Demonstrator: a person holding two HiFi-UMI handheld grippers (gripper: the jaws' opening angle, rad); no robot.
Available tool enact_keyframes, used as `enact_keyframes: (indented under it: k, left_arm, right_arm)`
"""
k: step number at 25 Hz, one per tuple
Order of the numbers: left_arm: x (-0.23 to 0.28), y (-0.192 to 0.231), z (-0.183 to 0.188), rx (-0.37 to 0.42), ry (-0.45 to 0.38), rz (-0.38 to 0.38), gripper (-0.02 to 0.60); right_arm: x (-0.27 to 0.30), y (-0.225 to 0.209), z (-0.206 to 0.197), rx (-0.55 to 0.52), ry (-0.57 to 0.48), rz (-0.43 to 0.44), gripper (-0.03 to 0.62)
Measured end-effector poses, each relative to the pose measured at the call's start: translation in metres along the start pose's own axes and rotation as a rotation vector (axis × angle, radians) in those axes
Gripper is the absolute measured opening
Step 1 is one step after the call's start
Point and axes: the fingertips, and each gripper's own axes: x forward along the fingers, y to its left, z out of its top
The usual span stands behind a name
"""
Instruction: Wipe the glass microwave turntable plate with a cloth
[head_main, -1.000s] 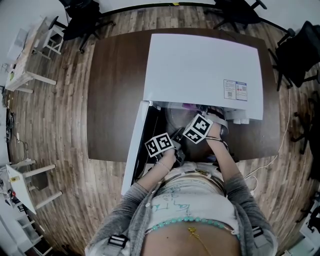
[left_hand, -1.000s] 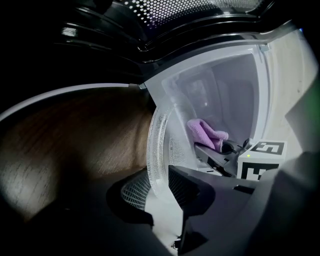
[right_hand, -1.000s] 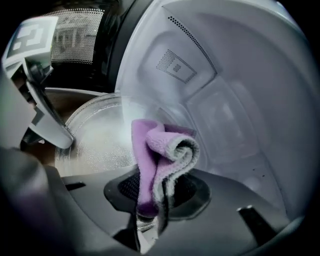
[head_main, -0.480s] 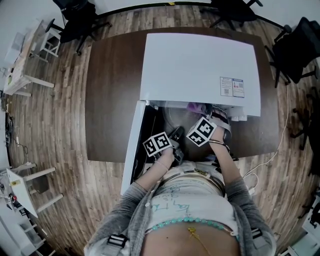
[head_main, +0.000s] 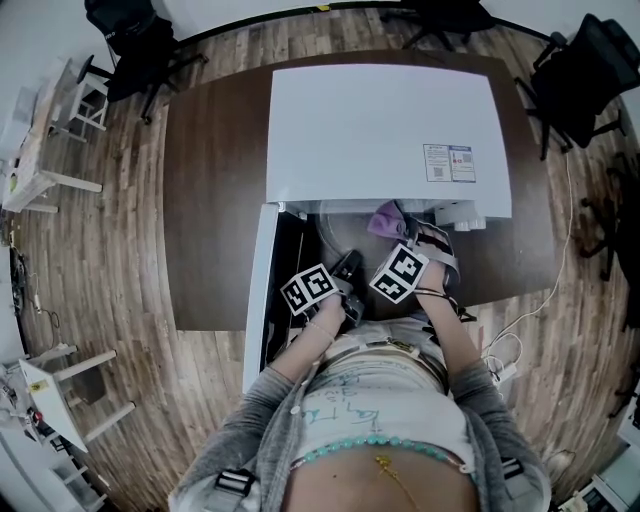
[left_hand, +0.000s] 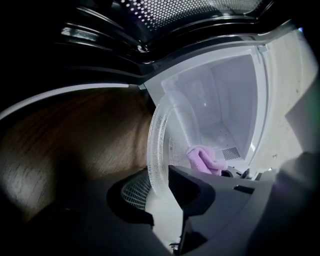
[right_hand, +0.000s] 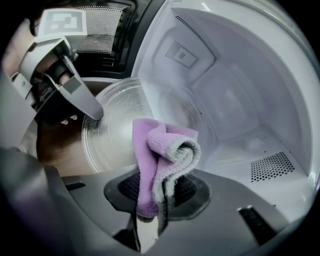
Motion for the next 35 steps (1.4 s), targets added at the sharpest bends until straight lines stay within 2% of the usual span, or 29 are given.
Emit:
enact_keyframes:
  k: [18, 26, 35]
  left_arm:
    - [0.001, 0.004, -0.005, -0.003, 0.008, 0.005, 0.106]
    - [0.0, 0.004, -0.005, 0.0, 0.011, 0.003, 0.107]
    - [0.0, 0.004, -0.006, 0.007, 0.019, 0.003, 0.107]
  right_arm:
    - [-0.013, 0.055, 0.036, -0.09, -0.078, 0.134, 0.115]
    - [-0.014, 0.061, 0.059, -0.147, -0.11, 0.146, 0.115]
    - [-0.012, 0.054, 0.093, -0.234, -0.142, 0.117, 0.115]
